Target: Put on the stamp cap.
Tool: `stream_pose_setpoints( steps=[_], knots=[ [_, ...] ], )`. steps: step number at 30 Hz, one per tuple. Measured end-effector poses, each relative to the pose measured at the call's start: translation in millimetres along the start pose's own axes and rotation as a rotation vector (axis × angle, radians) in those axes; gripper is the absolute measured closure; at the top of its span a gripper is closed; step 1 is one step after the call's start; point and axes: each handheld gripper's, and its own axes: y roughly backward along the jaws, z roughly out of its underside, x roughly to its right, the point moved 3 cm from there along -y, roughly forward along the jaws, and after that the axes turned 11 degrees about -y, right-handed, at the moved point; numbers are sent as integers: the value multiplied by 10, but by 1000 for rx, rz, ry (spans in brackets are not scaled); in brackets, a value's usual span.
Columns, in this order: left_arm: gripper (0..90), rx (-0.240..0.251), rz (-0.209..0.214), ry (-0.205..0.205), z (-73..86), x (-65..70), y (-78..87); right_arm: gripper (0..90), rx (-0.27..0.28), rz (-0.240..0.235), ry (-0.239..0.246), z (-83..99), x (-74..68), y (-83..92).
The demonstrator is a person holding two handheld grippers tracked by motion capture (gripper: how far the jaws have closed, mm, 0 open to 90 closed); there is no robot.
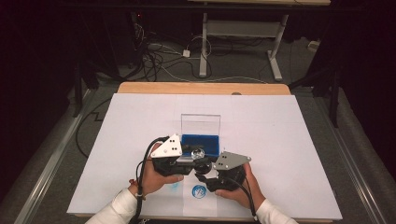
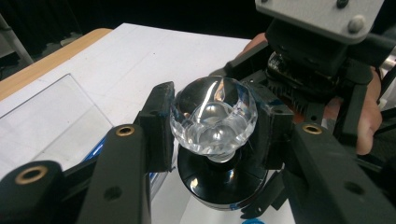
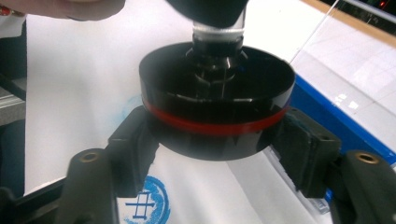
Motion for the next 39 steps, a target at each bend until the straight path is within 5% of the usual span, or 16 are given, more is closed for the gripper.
stream_pose_setpoints(
  steps=[14,39],
  knots=[
    [547,-15,-30,-13,2,-23,44,300,-5,8,21,21,8,28],
    [546,-78,-91,-39,102,-78,169,272,50,134,62,-14,224,370]
  ],
)
